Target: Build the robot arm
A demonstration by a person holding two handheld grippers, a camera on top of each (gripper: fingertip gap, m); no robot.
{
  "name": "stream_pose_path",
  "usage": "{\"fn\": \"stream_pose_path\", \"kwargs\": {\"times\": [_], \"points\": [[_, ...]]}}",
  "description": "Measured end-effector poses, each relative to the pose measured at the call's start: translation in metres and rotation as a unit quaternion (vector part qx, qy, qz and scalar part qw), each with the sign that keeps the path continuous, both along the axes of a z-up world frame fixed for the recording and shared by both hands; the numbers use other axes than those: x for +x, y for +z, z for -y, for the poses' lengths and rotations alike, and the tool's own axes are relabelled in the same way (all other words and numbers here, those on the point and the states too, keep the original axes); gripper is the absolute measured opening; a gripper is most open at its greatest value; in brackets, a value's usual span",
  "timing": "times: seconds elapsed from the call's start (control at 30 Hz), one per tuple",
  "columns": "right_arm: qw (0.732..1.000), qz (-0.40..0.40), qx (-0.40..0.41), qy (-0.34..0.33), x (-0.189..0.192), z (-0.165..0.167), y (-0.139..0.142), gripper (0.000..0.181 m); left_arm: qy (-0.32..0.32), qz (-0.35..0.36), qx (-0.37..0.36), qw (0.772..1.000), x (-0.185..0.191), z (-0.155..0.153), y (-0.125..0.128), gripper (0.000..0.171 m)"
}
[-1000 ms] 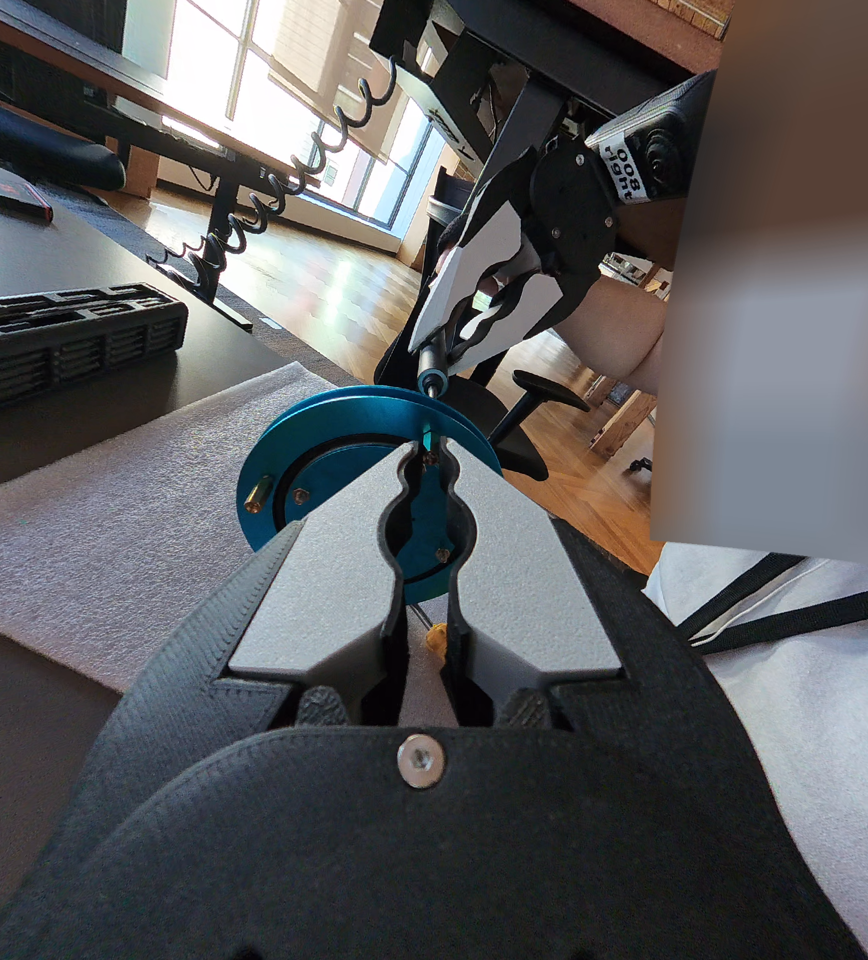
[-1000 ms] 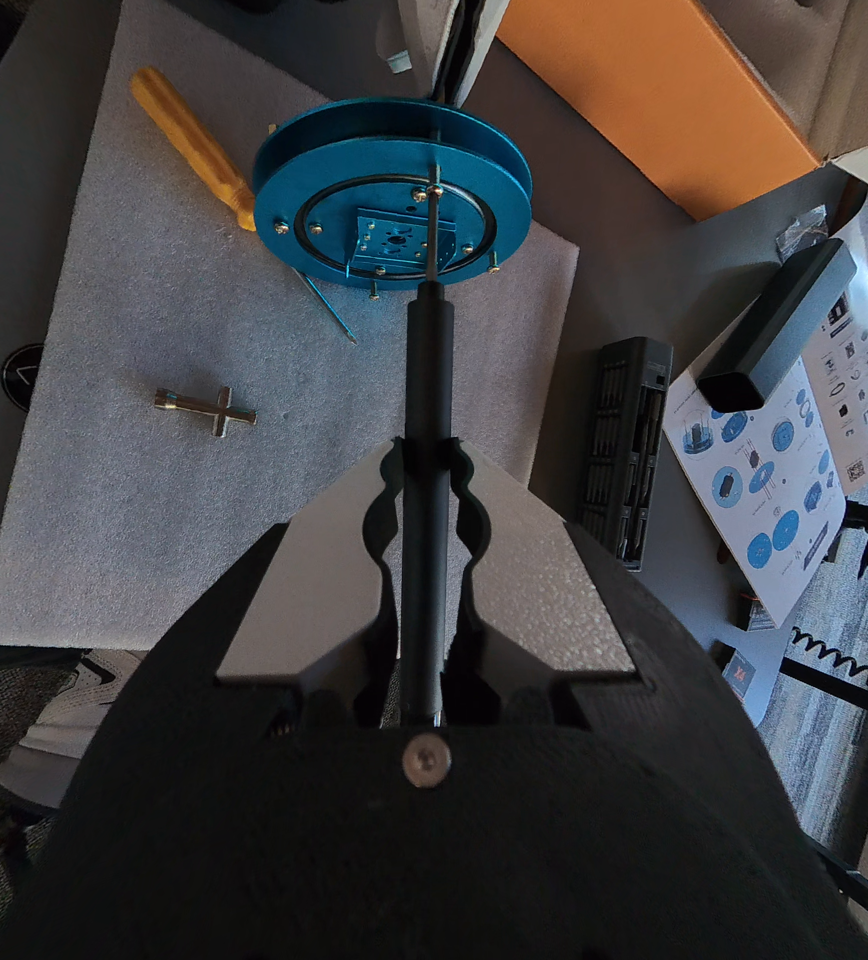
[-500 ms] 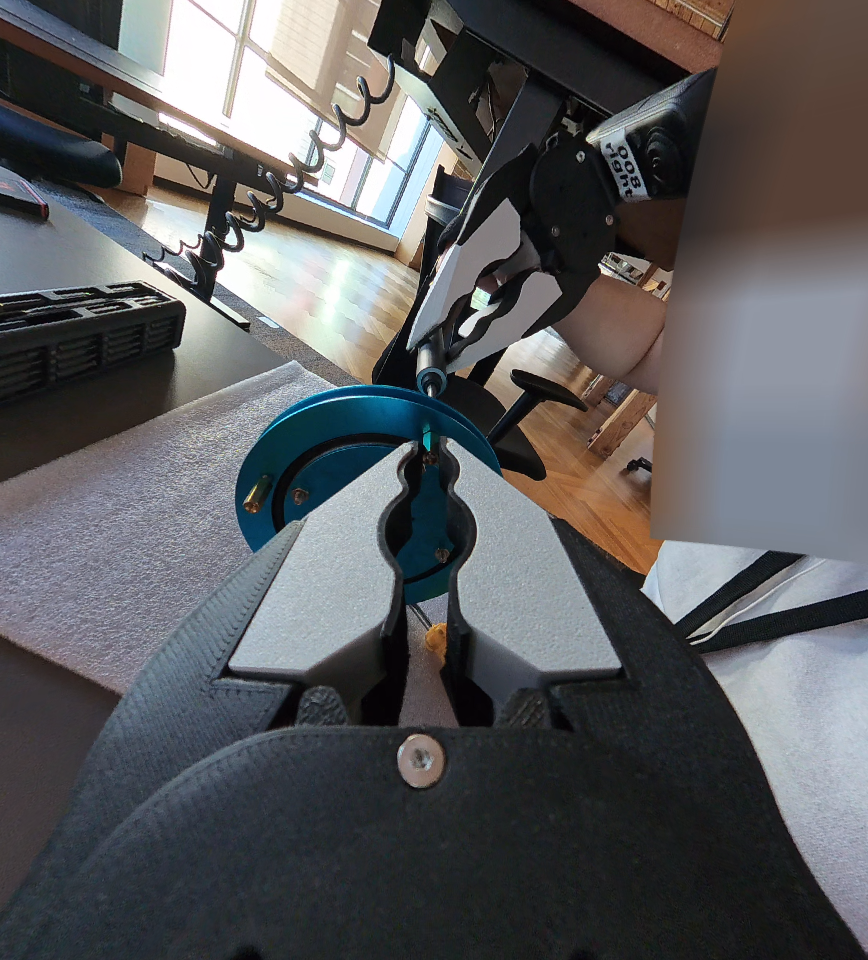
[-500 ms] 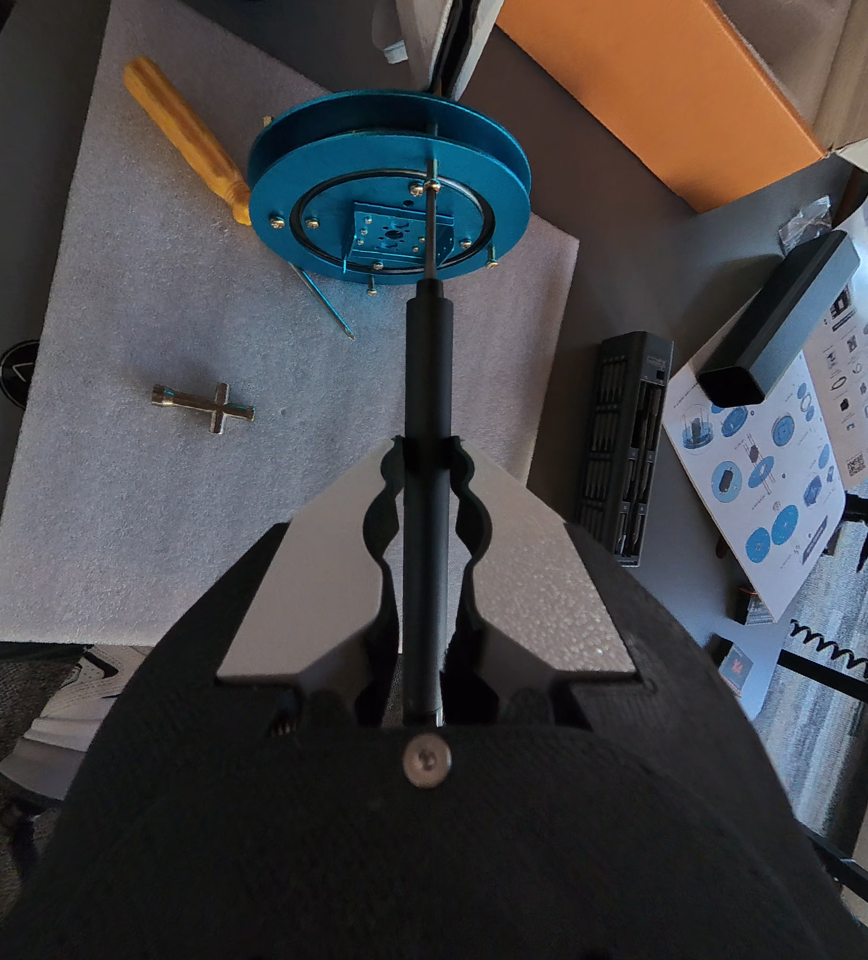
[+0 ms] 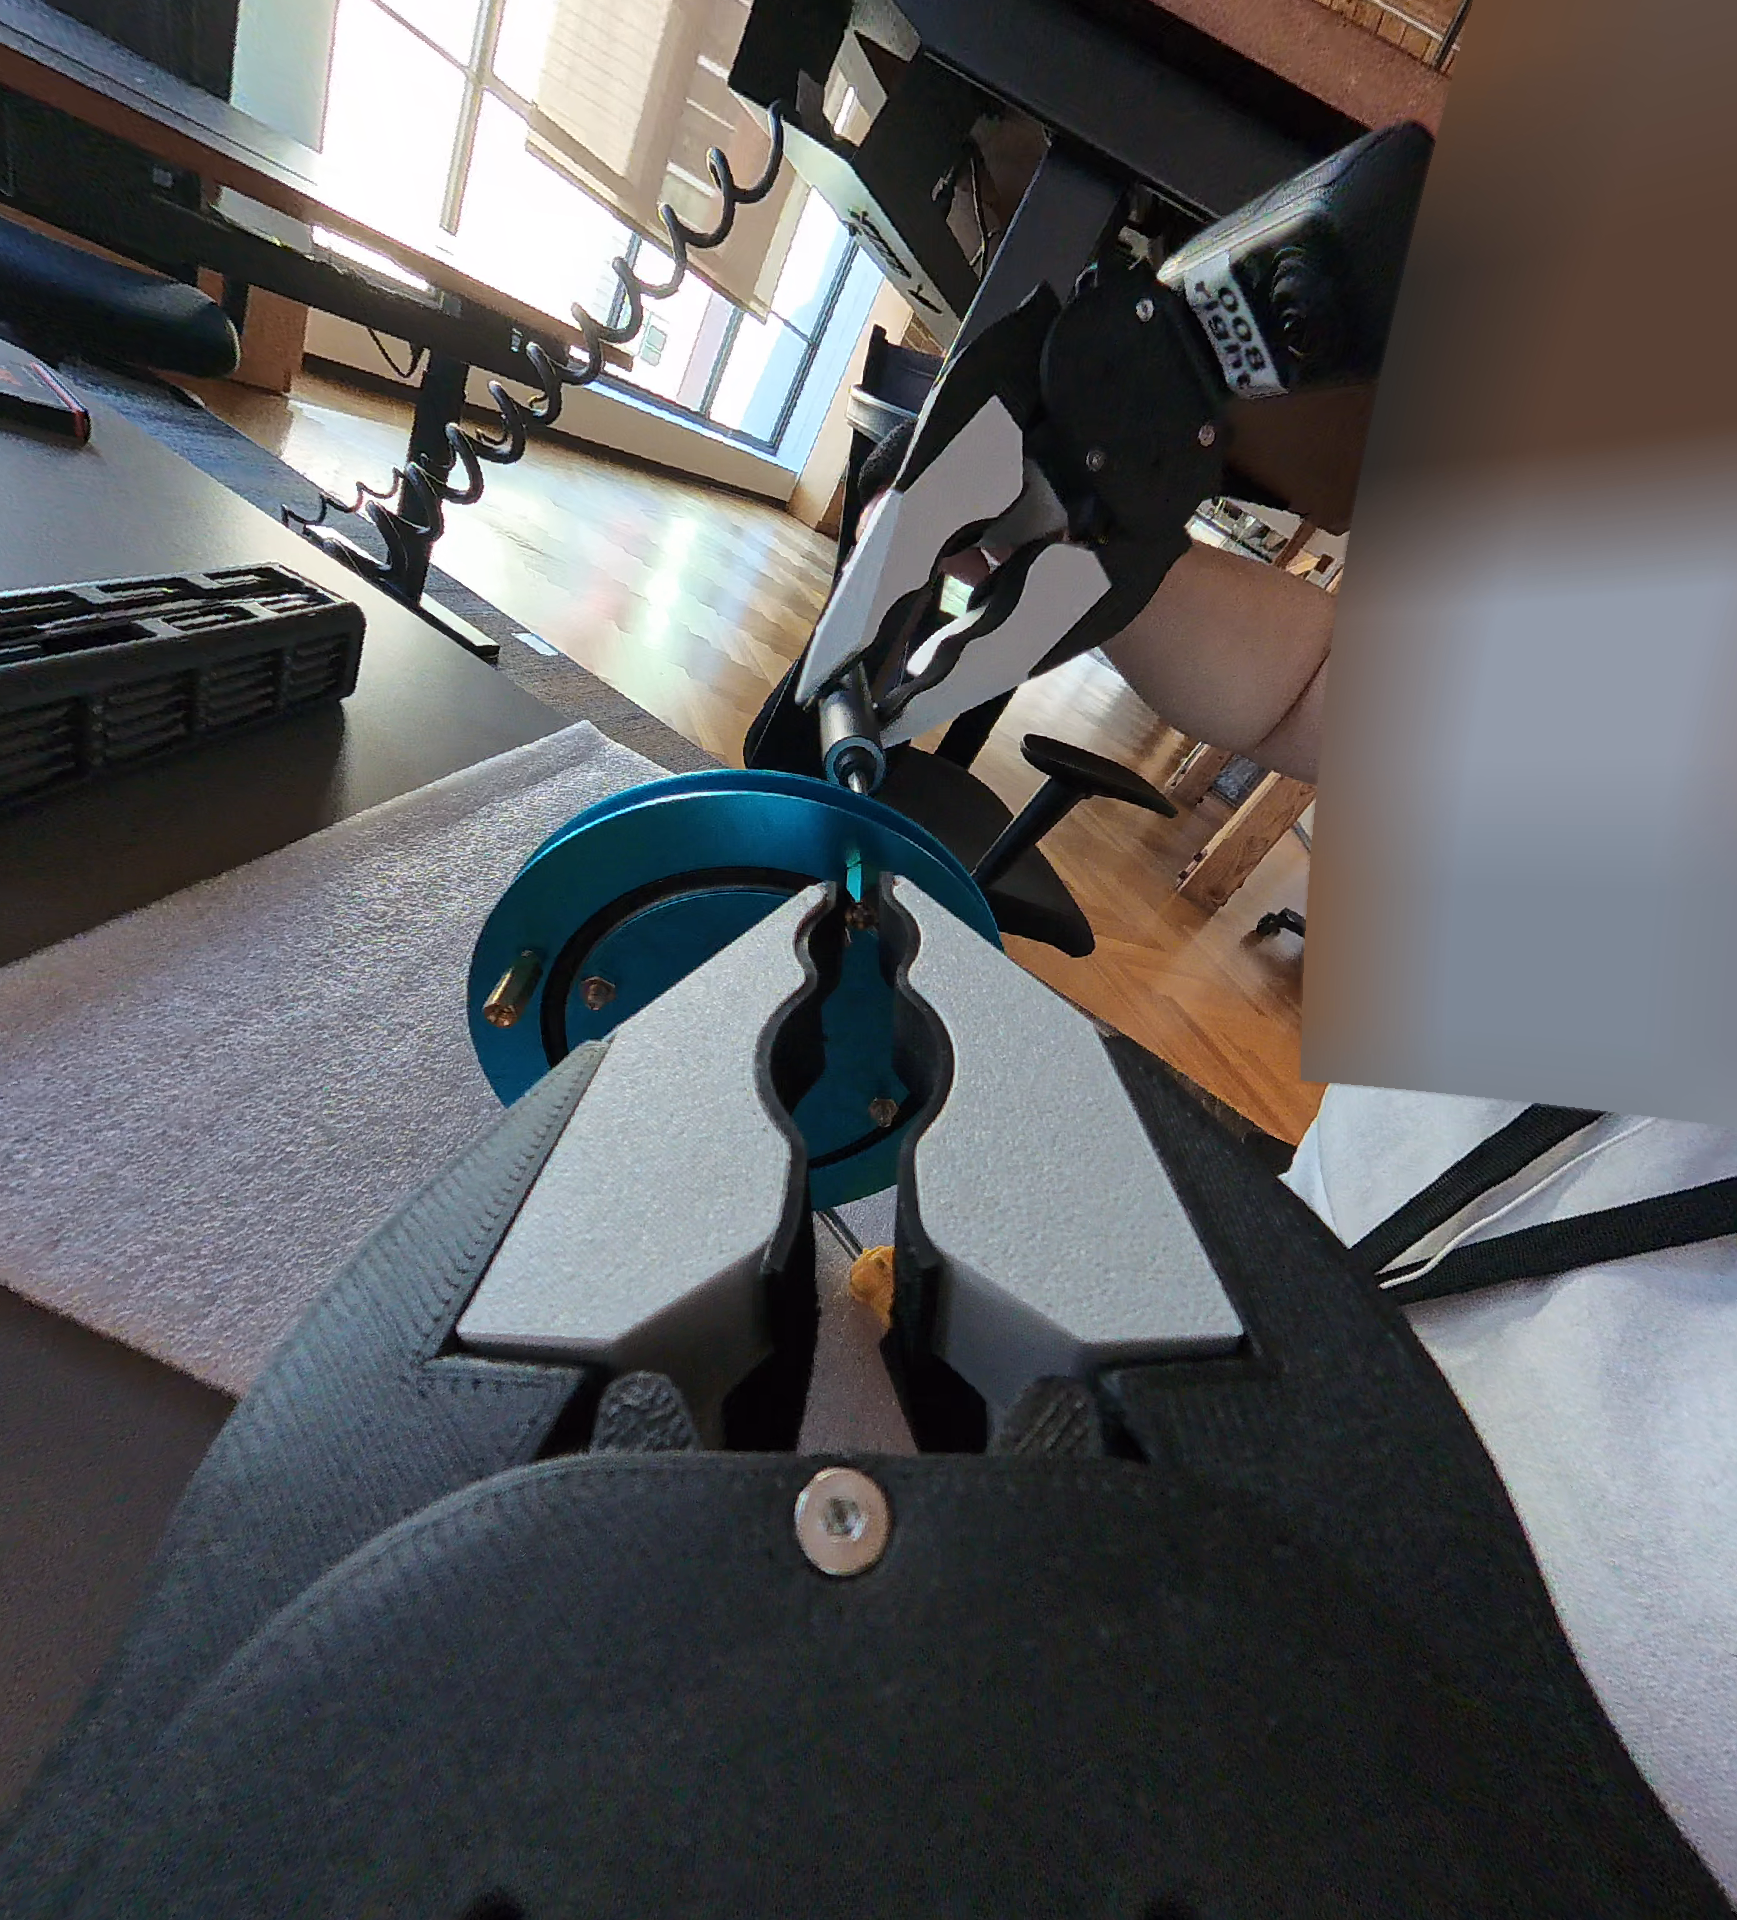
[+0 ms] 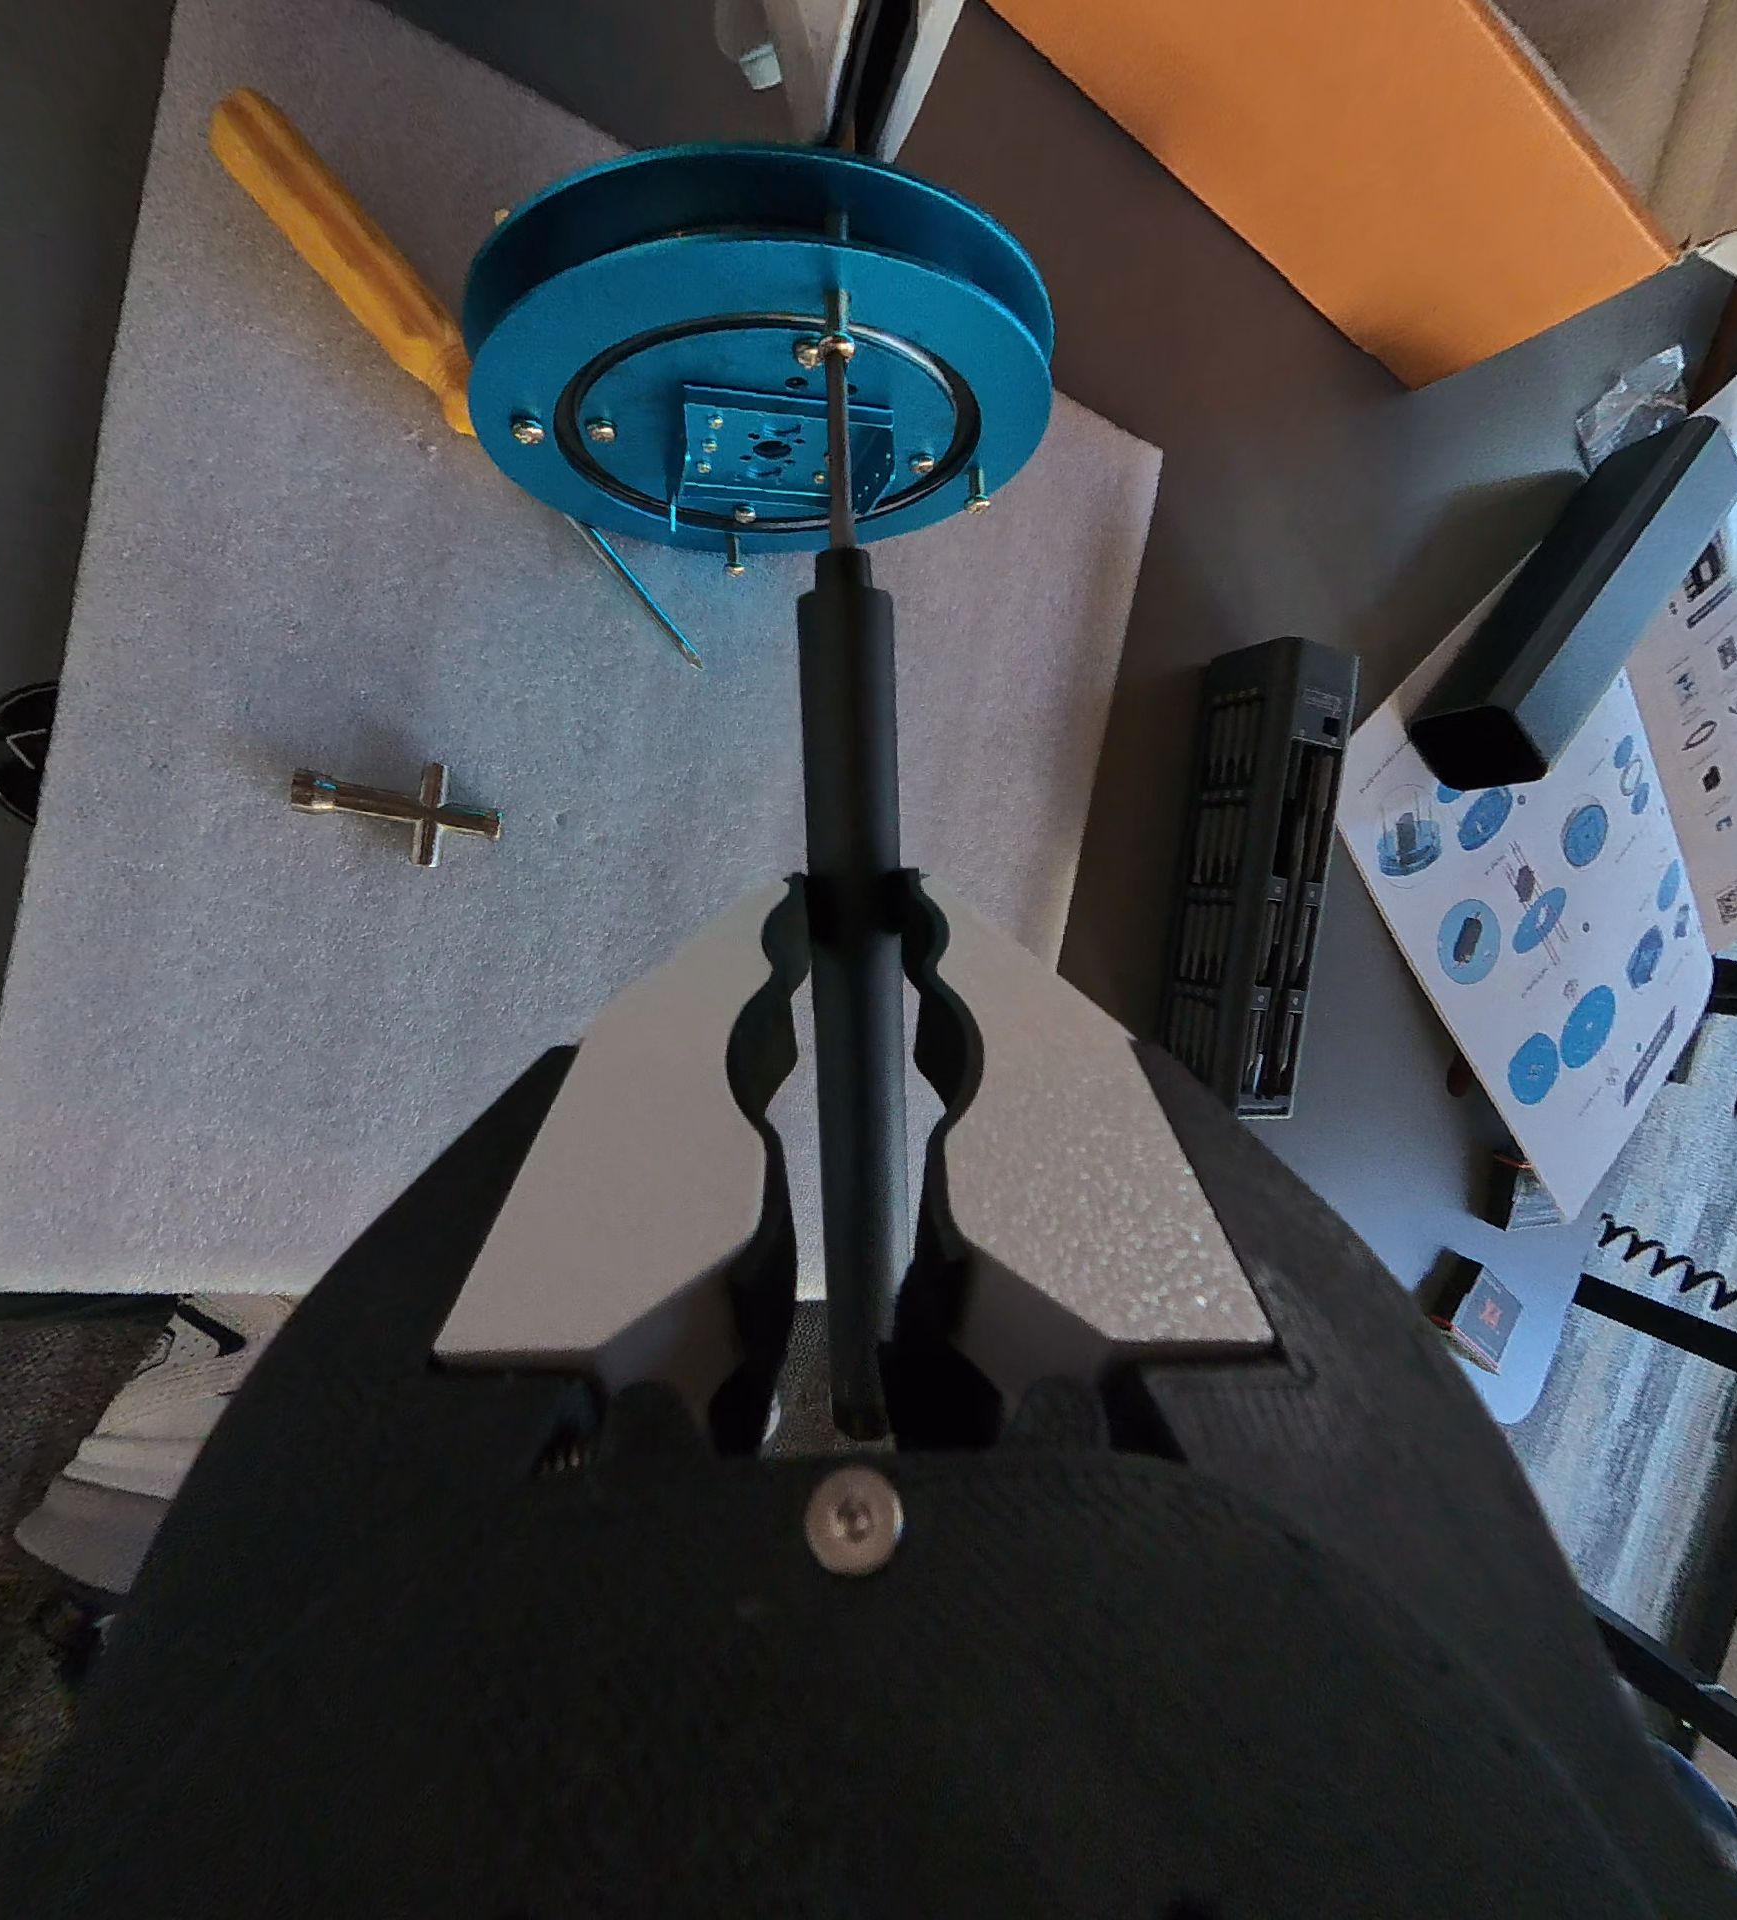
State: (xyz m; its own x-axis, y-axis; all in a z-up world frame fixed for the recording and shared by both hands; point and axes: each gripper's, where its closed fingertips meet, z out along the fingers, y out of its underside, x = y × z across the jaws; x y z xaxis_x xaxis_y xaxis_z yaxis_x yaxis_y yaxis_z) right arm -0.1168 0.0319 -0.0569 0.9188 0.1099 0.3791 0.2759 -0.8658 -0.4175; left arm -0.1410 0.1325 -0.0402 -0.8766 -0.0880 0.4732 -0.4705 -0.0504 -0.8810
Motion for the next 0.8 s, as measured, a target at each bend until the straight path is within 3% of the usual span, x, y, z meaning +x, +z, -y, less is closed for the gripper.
{"fn": "stream_pose_path", "kwargs": {"times": [0.8], "points": [[0.996, -0.048, 0.059, -0.041, -0.003, -0.003, -0.014, 0.016, 0.006, 0.002, 0.001, 1.0, 0.001, -0.001, -0.001, 0.004]]}}
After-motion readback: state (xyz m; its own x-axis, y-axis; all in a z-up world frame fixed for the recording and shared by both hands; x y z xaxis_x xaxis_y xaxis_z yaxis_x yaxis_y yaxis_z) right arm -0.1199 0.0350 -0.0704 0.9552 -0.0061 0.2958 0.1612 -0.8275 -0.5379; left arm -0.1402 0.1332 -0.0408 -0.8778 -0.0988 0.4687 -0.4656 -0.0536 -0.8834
